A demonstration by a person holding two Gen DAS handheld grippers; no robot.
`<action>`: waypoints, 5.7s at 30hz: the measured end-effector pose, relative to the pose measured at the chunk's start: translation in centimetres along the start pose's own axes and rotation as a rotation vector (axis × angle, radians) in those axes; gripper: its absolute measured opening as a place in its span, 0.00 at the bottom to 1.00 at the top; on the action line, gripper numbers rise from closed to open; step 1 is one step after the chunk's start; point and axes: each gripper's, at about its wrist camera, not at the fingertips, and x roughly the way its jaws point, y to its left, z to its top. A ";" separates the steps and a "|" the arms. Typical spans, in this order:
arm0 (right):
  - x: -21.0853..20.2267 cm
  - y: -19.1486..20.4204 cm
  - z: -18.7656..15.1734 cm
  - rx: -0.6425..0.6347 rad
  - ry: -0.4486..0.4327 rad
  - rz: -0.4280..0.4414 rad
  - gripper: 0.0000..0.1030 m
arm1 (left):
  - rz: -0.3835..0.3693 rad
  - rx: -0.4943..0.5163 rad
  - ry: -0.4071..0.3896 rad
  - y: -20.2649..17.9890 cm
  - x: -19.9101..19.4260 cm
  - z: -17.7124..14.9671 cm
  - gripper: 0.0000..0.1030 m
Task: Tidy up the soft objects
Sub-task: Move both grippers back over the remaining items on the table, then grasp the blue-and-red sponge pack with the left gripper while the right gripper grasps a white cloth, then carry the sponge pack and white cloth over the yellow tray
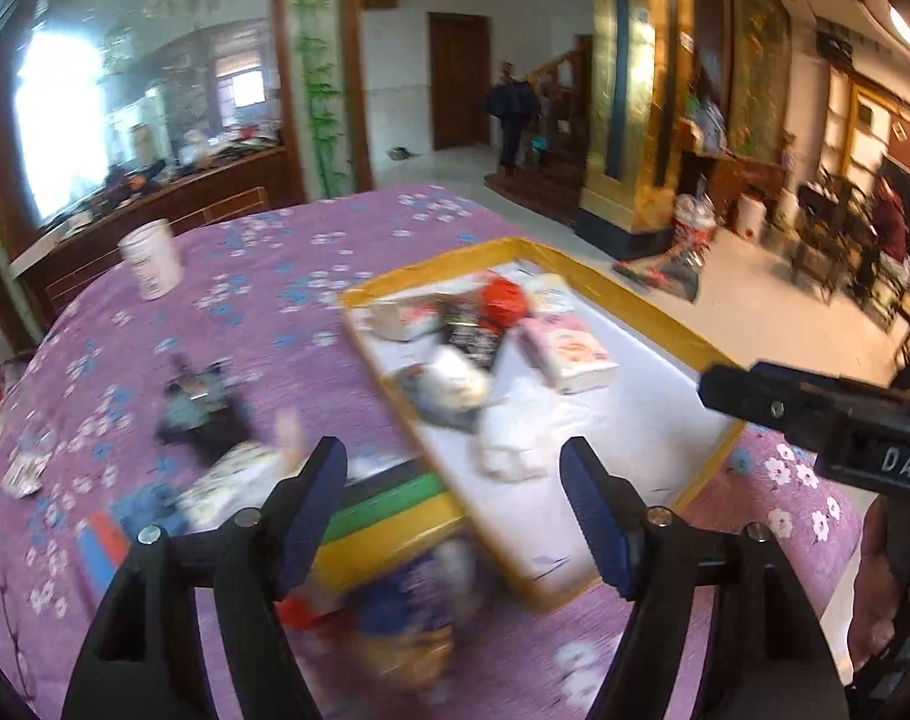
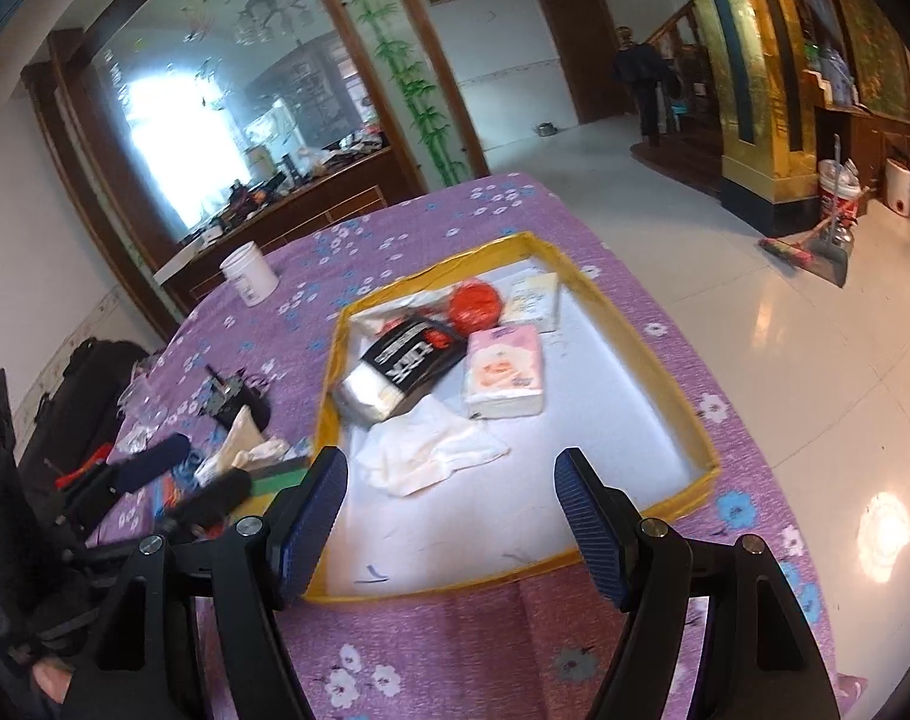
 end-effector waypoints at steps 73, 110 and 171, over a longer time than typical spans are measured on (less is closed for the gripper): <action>6.7 10.2 -6.6 -0.260 0.133 0.295 0.78 | 0.392 -0.551 0.173 25.7 4.5 -8.0 0.45; 15.0 16.3 -1.2 -0.332 0.195 0.183 0.07 | 0.334 -0.510 0.054 24.2 2.0 -7.1 0.45; 1.0 -2.4 0.7 0.158 -0.157 0.271 0.07 | 0.060 -0.138 0.004 6.2 1.3 -1.4 0.45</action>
